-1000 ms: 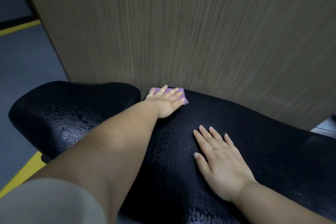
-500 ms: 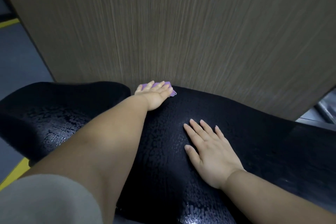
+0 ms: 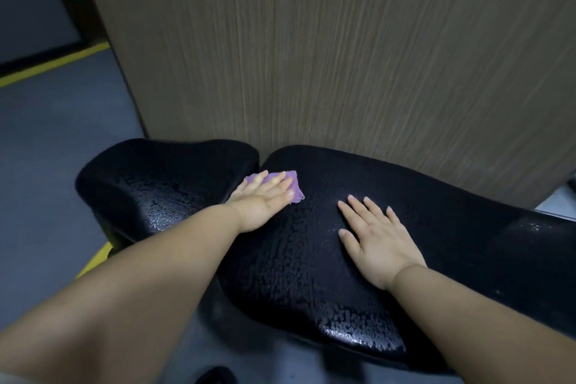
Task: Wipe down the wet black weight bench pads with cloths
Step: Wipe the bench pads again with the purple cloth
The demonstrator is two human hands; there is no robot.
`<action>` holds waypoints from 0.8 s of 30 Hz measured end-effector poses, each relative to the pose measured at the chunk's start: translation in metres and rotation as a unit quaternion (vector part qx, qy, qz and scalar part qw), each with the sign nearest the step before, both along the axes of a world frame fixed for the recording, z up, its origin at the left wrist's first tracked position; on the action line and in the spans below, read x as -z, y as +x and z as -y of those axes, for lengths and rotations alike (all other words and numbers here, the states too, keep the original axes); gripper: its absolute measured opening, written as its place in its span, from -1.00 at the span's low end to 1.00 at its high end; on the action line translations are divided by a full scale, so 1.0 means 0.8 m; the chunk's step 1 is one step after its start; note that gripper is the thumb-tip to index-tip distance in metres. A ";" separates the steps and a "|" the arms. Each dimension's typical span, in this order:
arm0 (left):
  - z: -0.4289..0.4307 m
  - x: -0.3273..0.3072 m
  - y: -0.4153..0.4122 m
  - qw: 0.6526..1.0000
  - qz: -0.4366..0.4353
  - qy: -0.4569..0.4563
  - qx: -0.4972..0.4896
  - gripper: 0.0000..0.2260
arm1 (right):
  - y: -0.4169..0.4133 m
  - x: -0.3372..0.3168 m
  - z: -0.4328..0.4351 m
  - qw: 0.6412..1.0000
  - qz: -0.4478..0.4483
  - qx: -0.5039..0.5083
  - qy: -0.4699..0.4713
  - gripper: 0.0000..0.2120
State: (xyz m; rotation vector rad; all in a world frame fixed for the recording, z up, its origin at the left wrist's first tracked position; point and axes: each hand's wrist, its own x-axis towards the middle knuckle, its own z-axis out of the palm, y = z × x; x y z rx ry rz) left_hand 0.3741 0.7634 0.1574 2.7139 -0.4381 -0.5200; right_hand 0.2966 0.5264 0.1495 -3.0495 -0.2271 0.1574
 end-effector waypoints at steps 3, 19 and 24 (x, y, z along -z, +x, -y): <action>-0.009 0.003 -0.030 1.000 -0.001 -0.002 0.003 -0.54 | 0.000 0.002 0.000 1.000 0.000 0.004 0.003 -0.48; -0.029 0.004 -0.152 1.000 0.005 0.022 -0.020 -0.51 | -0.001 0.002 -0.003 1.000 0.004 0.009 -0.007 -0.48; -0.022 0.004 -0.190 0.999 -0.005 0.018 -0.031 -0.48 | -0.005 0.003 -0.004 1.000 0.002 0.018 -0.004 -0.48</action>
